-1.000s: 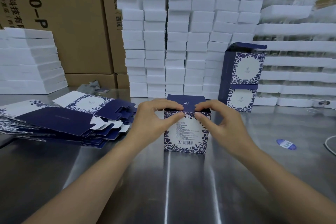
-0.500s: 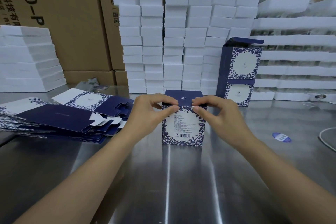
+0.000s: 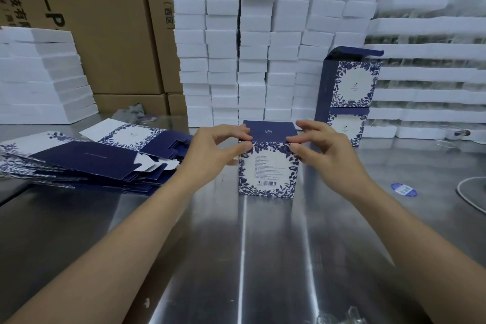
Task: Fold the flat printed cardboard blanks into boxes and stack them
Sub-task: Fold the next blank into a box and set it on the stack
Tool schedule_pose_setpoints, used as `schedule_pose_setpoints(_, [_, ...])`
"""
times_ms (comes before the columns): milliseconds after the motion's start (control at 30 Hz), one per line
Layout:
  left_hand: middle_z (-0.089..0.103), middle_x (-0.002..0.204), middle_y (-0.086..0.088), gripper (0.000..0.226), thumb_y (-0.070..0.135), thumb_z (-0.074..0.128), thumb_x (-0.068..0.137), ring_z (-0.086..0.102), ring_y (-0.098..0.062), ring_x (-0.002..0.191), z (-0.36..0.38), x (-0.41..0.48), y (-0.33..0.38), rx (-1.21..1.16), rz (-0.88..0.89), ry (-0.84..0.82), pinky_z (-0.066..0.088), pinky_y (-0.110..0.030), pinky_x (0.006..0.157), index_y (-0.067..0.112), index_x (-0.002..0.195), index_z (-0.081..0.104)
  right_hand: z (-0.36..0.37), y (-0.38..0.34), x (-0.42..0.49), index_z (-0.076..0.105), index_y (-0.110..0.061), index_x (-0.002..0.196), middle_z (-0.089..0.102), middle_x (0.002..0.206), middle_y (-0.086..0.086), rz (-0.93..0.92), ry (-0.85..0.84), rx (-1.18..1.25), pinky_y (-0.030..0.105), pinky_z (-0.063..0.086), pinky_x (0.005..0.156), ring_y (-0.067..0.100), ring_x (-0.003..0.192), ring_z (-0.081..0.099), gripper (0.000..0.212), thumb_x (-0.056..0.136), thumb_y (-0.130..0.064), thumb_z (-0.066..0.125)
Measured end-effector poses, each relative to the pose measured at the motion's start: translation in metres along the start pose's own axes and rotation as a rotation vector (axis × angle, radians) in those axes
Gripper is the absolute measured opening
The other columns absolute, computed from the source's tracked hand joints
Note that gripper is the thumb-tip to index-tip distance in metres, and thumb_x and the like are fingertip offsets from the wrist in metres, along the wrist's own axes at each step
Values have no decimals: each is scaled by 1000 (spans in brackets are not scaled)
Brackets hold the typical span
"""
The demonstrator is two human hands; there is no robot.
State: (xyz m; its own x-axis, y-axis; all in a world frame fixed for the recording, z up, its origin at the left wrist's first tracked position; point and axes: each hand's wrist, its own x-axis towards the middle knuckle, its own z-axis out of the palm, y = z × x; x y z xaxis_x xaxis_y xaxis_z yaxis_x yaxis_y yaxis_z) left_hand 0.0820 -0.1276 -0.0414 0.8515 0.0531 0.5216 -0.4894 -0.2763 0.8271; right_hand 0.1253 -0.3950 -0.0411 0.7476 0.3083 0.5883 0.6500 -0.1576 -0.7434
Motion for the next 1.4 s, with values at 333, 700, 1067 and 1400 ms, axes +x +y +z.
schedule_pose_setpoints(333, [64,136,12,39,2,67,100,69,-5,117,26,-5,10,-108,18,98,59,-25,89,30,129,67,15,-1,-2,78,-36,106,66,142,5,26,151,114,39,46,117,-1,136,56,26,97,-11,76])
schedule_pose_setpoints(700, [39,150,26,71,13,68,94,57,-4,124,32,-19,-21,495,208,-33,61,-30,82,51,150,46,23,33,-17,36,-38,162,21,167,-13,-35,-8,-374,49,53,108,13,154,29,84,93,-6,72])
schedule_pose_setpoints(1067, [38,150,24,26,56,55,100,50,0,131,44,-26,-13,602,284,6,43,-26,94,47,124,54,23,26,-13,62,-28,119,50,138,-11,-177,93,-455,29,42,109,6,131,51,25,99,-42,67])
schedule_pose_setpoints(1400, [34,152,27,9,45,54,105,41,7,137,45,-21,-30,494,266,-7,38,-24,103,50,108,59,32,25,-16,69,-21,107,52,146,-4,-260,2,-431,32,46,101,12,129,55,9,106,-18,60])
